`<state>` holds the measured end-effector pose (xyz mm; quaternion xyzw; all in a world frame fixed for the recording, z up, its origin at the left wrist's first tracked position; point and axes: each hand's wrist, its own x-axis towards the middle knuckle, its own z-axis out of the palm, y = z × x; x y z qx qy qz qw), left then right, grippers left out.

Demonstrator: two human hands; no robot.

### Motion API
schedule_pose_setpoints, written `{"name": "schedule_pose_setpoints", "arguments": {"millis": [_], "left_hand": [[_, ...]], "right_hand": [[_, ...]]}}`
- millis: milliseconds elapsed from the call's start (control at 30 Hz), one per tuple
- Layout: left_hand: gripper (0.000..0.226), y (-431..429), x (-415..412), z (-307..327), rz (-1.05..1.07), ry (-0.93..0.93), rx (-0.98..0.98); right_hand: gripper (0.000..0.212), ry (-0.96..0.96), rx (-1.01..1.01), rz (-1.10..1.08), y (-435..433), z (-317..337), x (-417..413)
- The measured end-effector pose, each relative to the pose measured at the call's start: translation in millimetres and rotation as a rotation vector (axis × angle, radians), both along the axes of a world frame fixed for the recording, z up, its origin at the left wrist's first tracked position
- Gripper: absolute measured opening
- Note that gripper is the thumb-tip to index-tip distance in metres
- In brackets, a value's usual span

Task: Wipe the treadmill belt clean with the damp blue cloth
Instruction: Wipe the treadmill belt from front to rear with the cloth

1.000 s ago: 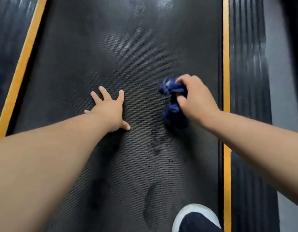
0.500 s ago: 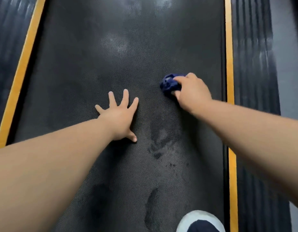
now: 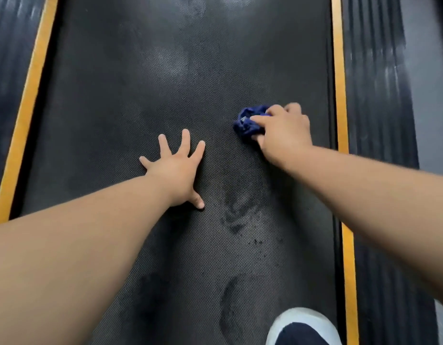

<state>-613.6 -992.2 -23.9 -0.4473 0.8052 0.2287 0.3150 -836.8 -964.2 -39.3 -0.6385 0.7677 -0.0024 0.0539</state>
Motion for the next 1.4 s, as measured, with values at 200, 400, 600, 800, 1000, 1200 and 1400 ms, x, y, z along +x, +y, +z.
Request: {"name": "schedule_pose_setpoints", "arguments": {"millis": [200, 400, 600, 800, 1000, 1200, 1400], "left_hand": [[0.136, -6, -14, 16, -0.072, -0.026, -0.034], [0.138, 17, -43, 7, -0.079, -0.005, 0.007], [0.138, 9, -62, 11, 0.011, 0.062, 0.026], [0.131, 10, -67, 4, 0.051, -0.007, 0.06], [0.133, 12, -69, 5, 0.049, -0.036, 0.037], [0.139, 20, -79, 4, -0.04, 0.075, -0.023], [0.142, 23, -98, -1, -0.053, -0.011, -0.017]], "right_hand": [[0.037, -0.123, 0.061, 0.254, 105, 2, 19], [0.034, -0.156, 0.051, 0.07, 62, 5, 1], [0.044, -0.12, 0.102, 0.054, 63, 6, -11], [0.049, -0.203, 0.122, 0.219, 119, 10, -8], [0.036, -0.159, 0.112, -0.07, 37, 7, -38], [0.037, -0.158, 0.146, 0.061, 127, 21, -15], [0.036, -0.18, 0.071, 0.044, 104, 9, -41]]}}
